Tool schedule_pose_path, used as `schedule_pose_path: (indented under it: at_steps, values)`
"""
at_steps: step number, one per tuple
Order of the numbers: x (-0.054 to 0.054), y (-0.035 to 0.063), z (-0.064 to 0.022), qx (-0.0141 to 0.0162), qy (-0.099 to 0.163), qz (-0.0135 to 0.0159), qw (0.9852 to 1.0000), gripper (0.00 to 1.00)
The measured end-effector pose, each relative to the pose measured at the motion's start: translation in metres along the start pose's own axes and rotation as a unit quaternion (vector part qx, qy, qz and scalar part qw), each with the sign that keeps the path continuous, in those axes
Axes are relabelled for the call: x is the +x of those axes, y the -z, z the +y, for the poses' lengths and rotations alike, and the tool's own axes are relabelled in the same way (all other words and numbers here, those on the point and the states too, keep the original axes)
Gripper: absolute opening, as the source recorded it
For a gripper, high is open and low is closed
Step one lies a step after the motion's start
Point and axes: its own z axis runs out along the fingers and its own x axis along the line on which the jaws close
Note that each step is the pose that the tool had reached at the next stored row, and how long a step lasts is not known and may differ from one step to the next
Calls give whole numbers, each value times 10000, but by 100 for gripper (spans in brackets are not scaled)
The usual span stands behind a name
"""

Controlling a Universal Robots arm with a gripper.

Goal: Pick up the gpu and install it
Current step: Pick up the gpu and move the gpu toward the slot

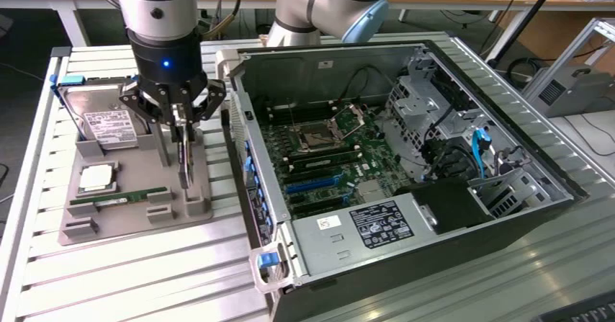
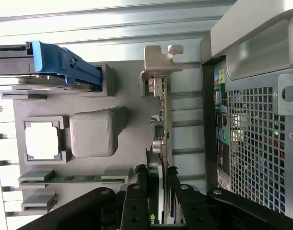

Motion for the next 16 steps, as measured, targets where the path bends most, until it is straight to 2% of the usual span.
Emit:
schedule_pose_path:
  at_steps: [16]
  values:
    - [1, 67, -2, 0, 0, 0, 10000, 27]
